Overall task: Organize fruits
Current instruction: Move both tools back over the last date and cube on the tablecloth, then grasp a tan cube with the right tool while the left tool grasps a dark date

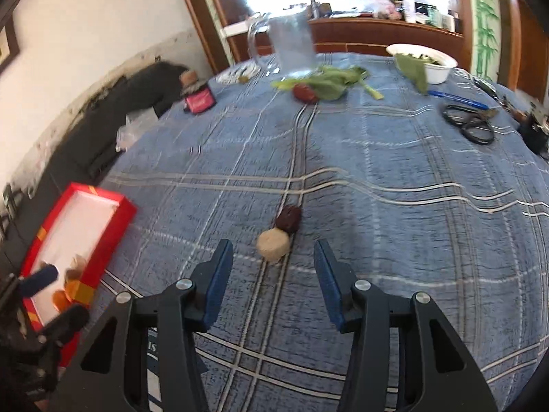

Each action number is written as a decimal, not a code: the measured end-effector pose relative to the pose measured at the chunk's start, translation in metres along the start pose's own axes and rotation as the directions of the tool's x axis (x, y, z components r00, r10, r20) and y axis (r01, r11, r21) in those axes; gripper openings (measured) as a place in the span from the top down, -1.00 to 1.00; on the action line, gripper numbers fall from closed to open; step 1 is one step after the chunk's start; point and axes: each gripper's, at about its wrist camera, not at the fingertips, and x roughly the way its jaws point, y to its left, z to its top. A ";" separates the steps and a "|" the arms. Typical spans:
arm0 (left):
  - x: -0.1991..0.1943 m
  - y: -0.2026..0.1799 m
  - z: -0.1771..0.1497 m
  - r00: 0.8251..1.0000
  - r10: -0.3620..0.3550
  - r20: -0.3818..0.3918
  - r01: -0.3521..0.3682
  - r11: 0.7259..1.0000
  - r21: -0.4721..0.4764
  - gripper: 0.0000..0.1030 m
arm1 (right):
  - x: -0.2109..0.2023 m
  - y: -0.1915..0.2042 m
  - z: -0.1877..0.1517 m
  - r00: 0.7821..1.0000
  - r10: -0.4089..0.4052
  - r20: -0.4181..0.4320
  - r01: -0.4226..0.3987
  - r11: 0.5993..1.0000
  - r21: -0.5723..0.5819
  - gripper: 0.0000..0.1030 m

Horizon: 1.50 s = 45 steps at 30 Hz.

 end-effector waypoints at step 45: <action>0.107 -0.141 0.068 0.996 -0.082 -0.023 0.085 0.980 0.181 -0.21 | -0.021 -0.091 0.020 0.992 -0.122 0.043 0.105 0.954 0.282 0.50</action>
